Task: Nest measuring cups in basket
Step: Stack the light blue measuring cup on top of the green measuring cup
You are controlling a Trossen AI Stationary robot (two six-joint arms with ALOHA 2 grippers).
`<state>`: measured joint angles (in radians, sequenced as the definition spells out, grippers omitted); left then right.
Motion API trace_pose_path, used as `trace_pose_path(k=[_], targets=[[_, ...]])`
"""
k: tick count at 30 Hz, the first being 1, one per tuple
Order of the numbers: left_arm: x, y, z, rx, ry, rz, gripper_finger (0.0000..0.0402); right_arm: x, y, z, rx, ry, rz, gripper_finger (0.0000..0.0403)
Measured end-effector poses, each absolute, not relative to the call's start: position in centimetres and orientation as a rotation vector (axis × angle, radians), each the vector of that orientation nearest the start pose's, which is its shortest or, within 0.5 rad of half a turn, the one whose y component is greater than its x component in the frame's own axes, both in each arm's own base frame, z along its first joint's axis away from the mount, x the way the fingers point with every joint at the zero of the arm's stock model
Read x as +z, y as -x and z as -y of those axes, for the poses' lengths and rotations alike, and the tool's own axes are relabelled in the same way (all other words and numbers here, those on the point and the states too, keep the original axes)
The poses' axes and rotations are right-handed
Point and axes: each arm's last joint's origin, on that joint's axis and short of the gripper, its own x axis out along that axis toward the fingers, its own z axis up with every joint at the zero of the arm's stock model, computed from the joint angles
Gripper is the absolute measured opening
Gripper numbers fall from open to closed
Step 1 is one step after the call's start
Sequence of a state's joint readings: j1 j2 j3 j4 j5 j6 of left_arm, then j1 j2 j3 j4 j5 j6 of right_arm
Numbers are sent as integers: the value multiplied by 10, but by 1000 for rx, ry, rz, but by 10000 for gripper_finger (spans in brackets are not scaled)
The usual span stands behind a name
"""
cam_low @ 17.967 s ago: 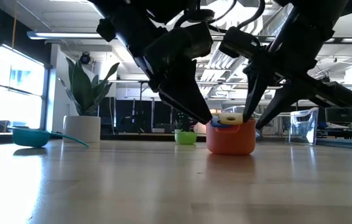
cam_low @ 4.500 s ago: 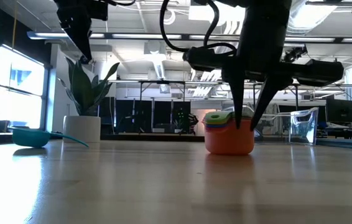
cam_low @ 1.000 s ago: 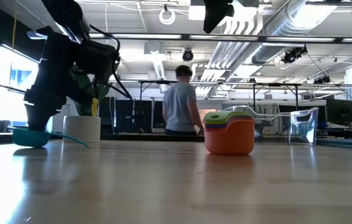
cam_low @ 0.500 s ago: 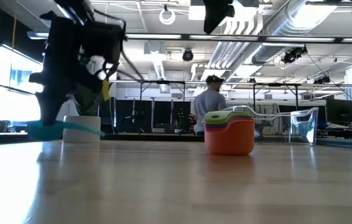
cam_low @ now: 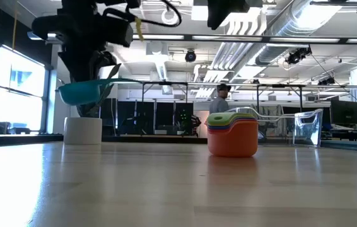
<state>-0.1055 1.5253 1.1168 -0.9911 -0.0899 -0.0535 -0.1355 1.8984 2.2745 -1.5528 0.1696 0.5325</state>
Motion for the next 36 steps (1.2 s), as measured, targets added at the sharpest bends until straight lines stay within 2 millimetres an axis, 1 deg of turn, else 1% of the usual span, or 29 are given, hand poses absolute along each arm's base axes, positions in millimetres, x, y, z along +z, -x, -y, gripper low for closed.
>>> trace_pose_path(k=[5,9,12,16,20,25,30,36], targets=[[231,-276,42,-128,-254,-1325,5,411,-347,26,-625,-534,-1041,66],[232,-278,56,-252,-394,-1261,5,411,-348,5,-676,-647,-1002,66],[232,-279,62,-328,-487,-1228,5,411,-347,-13,-693,-702,-982,66],[221,-284,67,-388,-554,-1250,5,411,-346,-34,-747,-758,-929,66],[203,-291,71,-414,-576,-1312,5,412,-343,-50,-790,-805,-881,66],[182,-295,83,-458,-613,-1364,5,412,-340,-64,-823,-829,-831,66],[167,-298,94,-488,-638,-1388,5,413,-339,-71,-830,-830,-810,66],[159,-298,99,-504,-652,-1405,5,413,-338,-75,-826,-816,-803,66]])
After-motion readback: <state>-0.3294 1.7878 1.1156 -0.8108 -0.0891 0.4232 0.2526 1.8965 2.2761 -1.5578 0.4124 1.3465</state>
